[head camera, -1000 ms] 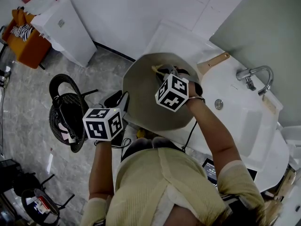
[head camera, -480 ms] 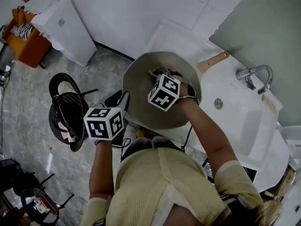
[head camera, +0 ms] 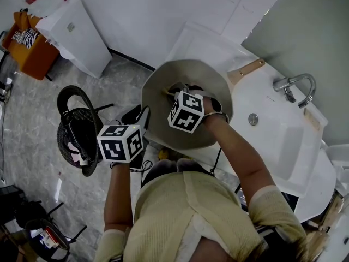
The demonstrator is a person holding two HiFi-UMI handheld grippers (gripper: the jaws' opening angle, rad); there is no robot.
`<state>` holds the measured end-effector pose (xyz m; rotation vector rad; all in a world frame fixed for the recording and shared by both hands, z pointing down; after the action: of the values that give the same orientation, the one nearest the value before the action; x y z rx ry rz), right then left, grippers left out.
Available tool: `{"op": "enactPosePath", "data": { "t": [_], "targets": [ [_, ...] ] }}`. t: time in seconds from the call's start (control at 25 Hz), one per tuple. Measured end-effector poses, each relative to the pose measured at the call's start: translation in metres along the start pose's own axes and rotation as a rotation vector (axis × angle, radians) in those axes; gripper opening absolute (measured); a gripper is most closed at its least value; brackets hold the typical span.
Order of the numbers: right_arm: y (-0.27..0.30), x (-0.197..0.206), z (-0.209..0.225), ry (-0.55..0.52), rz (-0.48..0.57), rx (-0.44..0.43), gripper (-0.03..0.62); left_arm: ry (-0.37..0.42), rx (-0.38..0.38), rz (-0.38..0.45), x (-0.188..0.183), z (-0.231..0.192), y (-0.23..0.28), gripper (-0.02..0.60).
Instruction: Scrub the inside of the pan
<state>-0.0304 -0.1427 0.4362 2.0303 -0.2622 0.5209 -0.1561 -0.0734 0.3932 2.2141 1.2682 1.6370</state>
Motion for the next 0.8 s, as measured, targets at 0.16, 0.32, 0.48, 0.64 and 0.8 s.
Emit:
{"op": "enactPosePath", "data": {
  "t": [0.16, 0.32, 0.48, 0.64, 0.8],
  "targets": [
    [-0.004, -0.006, -0.010, -0.049, 0.025, -0.063, 0.053, 0.001, 0.000, -0.001, 0.000, 0.000, 0.000, 0.140],
    [-0.009, -0.010, -0.020, -0.096, 0.041, -0.136, 0.054, -0.001, 0.000, -0.002, 0.000, 0.000, 0.001, 0.140],
    [-0.013, -0.013, -0.032, -0.154, 0.052, -0.204, 0.054, -0.001, 0.001, -0.003, 0.000, 0.000, 0.001, 0.140],
    [-0.020, -0.014, -0.041, -0.195, 0.066, -0.271, 0.054, -0.001, 0.000, -0.002, 0.000, 0.000, 0.001, 0.140],
    [-0.027, -0.014, -0.051, -0.244, 0.063, -0.333, 0.054, 0.003, -0.001, -0.003, 0.000, 0.000, 0.001, 0.140]
  ]
}}
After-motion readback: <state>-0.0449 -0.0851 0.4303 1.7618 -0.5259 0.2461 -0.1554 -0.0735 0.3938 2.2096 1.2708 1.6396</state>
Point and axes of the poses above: the fingertips, and each gripper's own axes: y forward along the fingers, z to its right, x out of its underside, the point moved 7 cm from there along -y, backward along the fingers, and after that the axes turned 6 degrees about x, right-handed, at the moved point
